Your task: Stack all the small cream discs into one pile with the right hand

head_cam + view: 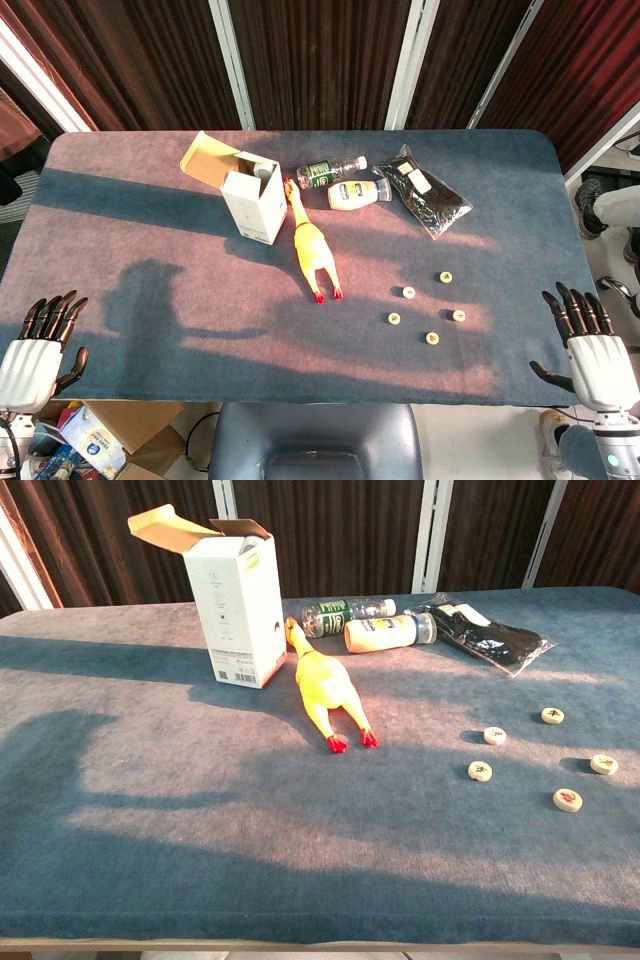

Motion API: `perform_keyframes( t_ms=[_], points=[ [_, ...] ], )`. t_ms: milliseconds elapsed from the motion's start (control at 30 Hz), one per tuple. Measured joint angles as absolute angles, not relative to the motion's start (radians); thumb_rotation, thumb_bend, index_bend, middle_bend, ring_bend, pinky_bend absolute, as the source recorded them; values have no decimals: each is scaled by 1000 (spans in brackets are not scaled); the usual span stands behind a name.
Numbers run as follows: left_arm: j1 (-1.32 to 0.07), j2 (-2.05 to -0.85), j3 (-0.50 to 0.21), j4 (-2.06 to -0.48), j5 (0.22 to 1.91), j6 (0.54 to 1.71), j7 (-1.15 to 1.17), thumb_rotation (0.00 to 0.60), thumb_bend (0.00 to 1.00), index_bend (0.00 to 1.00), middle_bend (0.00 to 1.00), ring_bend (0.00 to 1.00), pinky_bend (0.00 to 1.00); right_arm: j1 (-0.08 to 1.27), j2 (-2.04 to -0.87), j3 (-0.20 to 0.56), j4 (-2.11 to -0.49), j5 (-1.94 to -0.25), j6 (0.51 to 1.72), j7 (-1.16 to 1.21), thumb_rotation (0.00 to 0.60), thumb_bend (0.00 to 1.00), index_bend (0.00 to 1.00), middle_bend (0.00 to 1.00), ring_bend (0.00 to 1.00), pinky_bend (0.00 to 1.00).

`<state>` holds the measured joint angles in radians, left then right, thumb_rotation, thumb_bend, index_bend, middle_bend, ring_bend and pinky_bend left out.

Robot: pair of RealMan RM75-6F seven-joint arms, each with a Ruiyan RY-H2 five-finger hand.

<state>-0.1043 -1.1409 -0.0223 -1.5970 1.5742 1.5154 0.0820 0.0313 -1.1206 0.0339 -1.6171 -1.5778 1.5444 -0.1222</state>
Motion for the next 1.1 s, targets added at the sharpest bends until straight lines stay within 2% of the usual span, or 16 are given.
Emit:
perform_keyframes(
  t_ms=[267, 400, 633, 733, 833, 1100],
  points=[
    [-111, -1139, -16, -1595, 1579, 1499, 73, 600, 527, 0, 0, 0, 48, 49, -1136, 29, -1604, -1601, 1525, -124, 600, 162, 0, 0, 0, 0],
    [-116, -1137, -11, -1591, 1583, 1488, 60, 600, 527, 0, 0, 0, 47, 88, -1159, 22, -1581, -1638, 1478, -122, 600, 162, 20, 0, 0, 0],
    [-129, -1135, -5, -1582, 1591, 1466, 42, 600, 527, 0, 0, 0, 48, 202, -1216, 23, -1541, -1688, 1336, -177, 600, 171, 236, 0, 0, 0],
    [-129, -1132, -2, -1581, 1598, 1469, 28, 600, 527, 0, 0, 0, 48, 256, -1265, 24, -1508, -1704, 1266, -208, 600, 221, 358, 0, 0, 0],
    [-127, -1126, -1, -1580, 1602, 1478, 11, 600, 526, 0, 0, 0, 47, 301, -1314, 24, -1468, -1707, 1203, -229, 600, 274, 434, 0, 0, 0],
    [-123, -1118, 6, -1576, 1616, 1490, -7, 600, 528, 0, 0, 0, 48, 363, -1411, 22, -1360, -1677, 1124, -262, 600, 395, 498, 0, 0, 0]
  ],
)
